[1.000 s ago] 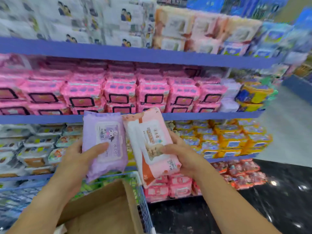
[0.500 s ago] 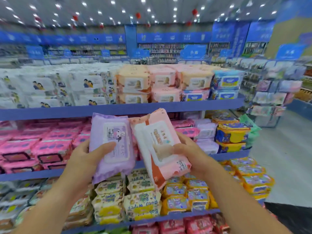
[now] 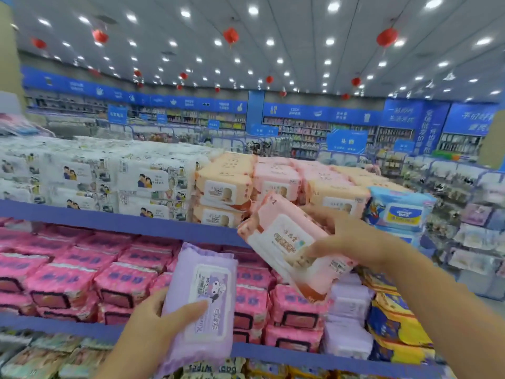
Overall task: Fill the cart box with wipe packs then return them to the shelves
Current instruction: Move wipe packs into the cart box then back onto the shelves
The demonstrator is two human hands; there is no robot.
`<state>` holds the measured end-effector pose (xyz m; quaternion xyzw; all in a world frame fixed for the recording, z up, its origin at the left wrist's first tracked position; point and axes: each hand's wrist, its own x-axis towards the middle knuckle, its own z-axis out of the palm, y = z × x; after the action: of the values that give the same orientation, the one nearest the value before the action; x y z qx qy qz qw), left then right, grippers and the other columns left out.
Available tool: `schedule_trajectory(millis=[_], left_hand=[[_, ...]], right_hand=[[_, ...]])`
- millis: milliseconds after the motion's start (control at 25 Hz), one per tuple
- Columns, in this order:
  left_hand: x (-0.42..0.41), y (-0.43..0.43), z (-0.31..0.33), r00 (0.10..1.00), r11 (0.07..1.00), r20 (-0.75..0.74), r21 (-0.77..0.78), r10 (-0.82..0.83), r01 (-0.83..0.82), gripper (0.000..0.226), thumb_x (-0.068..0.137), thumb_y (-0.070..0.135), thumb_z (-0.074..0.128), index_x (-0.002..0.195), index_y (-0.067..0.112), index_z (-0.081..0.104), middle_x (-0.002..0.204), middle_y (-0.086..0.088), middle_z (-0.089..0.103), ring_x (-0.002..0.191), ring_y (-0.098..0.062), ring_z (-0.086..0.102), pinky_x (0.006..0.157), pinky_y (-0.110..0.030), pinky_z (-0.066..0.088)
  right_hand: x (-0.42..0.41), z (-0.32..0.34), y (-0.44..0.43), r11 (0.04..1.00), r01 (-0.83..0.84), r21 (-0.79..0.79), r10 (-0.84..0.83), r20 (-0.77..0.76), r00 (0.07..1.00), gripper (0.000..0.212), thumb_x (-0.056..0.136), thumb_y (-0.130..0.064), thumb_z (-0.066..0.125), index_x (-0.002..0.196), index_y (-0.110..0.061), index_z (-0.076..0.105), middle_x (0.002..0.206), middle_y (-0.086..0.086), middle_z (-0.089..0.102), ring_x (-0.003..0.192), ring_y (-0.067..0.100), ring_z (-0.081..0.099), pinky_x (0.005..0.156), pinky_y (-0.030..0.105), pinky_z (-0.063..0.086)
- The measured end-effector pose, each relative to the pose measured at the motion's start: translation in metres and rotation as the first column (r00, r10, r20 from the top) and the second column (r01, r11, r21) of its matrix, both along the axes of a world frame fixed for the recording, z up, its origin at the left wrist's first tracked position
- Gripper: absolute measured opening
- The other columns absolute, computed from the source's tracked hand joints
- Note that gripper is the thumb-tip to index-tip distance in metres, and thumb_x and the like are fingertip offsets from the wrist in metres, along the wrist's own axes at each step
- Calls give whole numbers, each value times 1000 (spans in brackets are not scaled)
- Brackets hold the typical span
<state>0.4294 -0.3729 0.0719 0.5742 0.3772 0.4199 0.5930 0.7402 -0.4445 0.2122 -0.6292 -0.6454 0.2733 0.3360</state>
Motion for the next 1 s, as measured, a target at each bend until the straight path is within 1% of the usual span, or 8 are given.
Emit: schedule_trajectory(millis=[120, 240, 360, 480, 600, 720, 920, 1000], left_hand=[[15, 26, -7, 998, 1000, -58, -20, -6, 5, 106, 7, 70, 90, 99, 20, 80, 91, -2, 82, 84, -23, 79, 79, -41, 59], [34, 52, -8, 998, 997, 62, -79, -13, 18, 101, 12, 54, 96, 101, 8, 78, 92, -14, 80, 84, -34, 78, 74, -41, 61], [51, 78, 4, 981, 990, 194, -131, -18, 44, 73, 37, 33, 94, 102, 4, 77, 96, -21, 79, 84, -38, 77, 66, -40, 64], [63, 97, 18, 977, 992, 211, -128, 6, 22, 50, 62, 23, 87, 108, 6, 75, 100, -19, 79, 90, -39, 77, 72, -43, 64], [75, 104, 28, 981, 995, 189, -96, 46, -28, 68, 49, 38, 92, 109, 8, 75, 102, -19, 79, 88, -40, 77, 65, -42, 65], [92, 101, 40, 979, 994, 178, -49, 102, -95, 93, 32, 50, 97, 111, 7, 74, 103, -18, 79, 88, -39, 77, 63, -39, 64], [108, 88, 58, 963, 986, 218, 11, 161, -167, 50, 69, 28, 85, 112, 7, 73, 103, -16, 79, 82, -34, 78, 55, -34, 63], [111, 82, 59, 951, 979, 241, 8, 196, -204, 42, 75, 27, 75, 111, 7, 73, 102, -15, 79, 81, -33, 78, 54, -33, 62]], right_hand=[[30, 53, 70, 999, 49, 3, -48, 267, 963, 75, 68, -29, 88, 134, -36, 53, 111, -5, 73, 90, 18, 76, 79, 50, 62], [53, 85, 138, 996, 90, -15, -74, 452, 889, 89, 65, -35, 89, 142, -33, 45, 118, 1, 68, 87, 20, 76, 74, 45, 64], [76, 95, 188, 994, 94, -62, -53, 478, 877, 71, 74, -20, 87, 134, -31, 51, 114, 2, 70, 84, 21, 77, 68, 41, 64], [102, 101, 221, 985, 80, -154, -3, 443, 896, 78, 75, -13, 86, 140, -27, 47, 123, 7, 66, 90, 29, 77, 74, 51, 63], [116, 100, 240, 971, 52, -235, 64, 462, 885, 90, 75, -14, 86, 150, -29, 38, 135, 7, 56, 94, 32, 76, 79, 55, 61], [109, 94, 251, 972, -47, -229, 166, 536, 828, 86, 76, -12, 85, 148, -25, 39, 136, 4, 57, 101, 26, 71, 75, 41, 63], [115, 74, 270, 980, -78, -184, 178, 626, 759, 93, 77, -11, 83, 154, -25, 33, 152, 4, 42, 126, 26, 48, 108, 47, 43], [118, 63, 275, 985, -70, -157, 162, 711, 684, 92, 78, -14, 82, 155, -21, 32, 154, 5, 40, 132, 27, 44, 113, 47, 37]])
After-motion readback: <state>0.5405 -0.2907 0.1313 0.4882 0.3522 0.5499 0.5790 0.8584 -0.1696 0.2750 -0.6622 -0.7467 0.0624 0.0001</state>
